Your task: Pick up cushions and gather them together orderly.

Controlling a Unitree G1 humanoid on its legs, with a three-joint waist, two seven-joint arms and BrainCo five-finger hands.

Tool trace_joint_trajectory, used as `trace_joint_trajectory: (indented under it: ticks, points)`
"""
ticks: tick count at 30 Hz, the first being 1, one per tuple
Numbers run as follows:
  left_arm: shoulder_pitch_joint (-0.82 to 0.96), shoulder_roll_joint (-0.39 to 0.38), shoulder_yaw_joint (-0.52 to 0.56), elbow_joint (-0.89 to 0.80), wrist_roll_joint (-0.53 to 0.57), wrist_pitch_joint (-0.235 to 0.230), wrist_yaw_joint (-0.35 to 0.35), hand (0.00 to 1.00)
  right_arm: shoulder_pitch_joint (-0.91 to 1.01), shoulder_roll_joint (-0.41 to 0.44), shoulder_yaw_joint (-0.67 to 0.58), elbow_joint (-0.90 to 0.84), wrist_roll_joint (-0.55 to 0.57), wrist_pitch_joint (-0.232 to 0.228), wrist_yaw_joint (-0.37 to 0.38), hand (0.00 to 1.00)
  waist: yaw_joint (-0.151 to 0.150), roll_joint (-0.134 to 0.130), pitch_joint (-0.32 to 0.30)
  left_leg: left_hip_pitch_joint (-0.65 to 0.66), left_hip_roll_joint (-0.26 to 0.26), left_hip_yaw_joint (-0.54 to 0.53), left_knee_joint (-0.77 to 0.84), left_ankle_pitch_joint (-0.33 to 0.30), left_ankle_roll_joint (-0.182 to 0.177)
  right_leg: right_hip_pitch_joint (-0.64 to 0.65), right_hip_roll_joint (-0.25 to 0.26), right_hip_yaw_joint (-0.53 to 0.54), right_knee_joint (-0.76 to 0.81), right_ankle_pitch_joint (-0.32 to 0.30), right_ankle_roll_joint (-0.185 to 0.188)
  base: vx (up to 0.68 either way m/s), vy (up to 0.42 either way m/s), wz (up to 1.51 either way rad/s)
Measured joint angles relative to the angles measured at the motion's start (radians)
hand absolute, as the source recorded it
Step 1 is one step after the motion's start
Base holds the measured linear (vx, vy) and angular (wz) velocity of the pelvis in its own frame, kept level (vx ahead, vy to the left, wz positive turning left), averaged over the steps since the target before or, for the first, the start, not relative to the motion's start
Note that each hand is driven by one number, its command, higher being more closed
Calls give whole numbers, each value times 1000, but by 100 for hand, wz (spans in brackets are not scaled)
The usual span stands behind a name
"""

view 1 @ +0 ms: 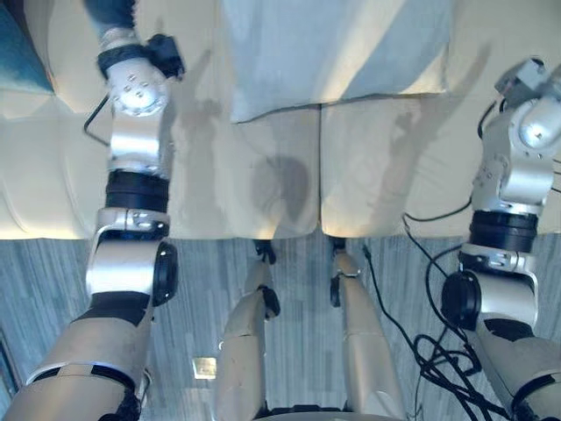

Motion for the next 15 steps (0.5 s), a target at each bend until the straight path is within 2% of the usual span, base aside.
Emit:
trace_joint_trajectory:
  ticks: [2,4,8,10,12,13,15]
  points:
    - [165,-12,15,-46,-13,0,-17,0,143,0,9,-43,7,-1,56,0,-1,0,0,33,7,0,16,-21,18,43,3,-5,1,-19,-2,43,-55,5]
    - [319,-46,21,-112,-19,-2,-22,0,285,0,50,-118,5,-5,95,0,0,0,-1,47,10,-2,42,-44,21,66,3,-6,11,-32,-3,53,-54,4]
    - [636,-191,-21,-216,-18,-10,-76,0,554,63,182,-154,-40,-4,198,0,2,-3,-3,90,12,-5,78,-82,32,124,0,-7,16,-56,1,62,-35,2]
    - [820,-287,-82,-226,-17,-12,-136,0,713,154,229,-139,-87,-2,262,0,5,-3,-4,146,11,-8,88,-99,37,189,-4,-14,16,-74,4,88,-33,6]
    - [933,-325,-115,-224,-5,-12,-176,0,803,206,241,-94,-121,-1,301,0,6,-6,-24,178,11,-13,102,-121,40,231,-6,-22,14,-86,4,91,-20,7]
    - [1025,-346,-132,-216,8,-12,-204,0,875,236,241,-32,-141,1,324,0,10,-9,-64,206,12,-13,108,-140,37,266,-7,-25,7,-99,7,115,-9,2]
    - [1106,-358,-133,-180,31,-12,-238,0,955,248,240,27,-173,5,345,0,20,-9,-99,266,11,-13,103,-154,39,327,-11,-29,-3,-111,8,121,-2,-1]
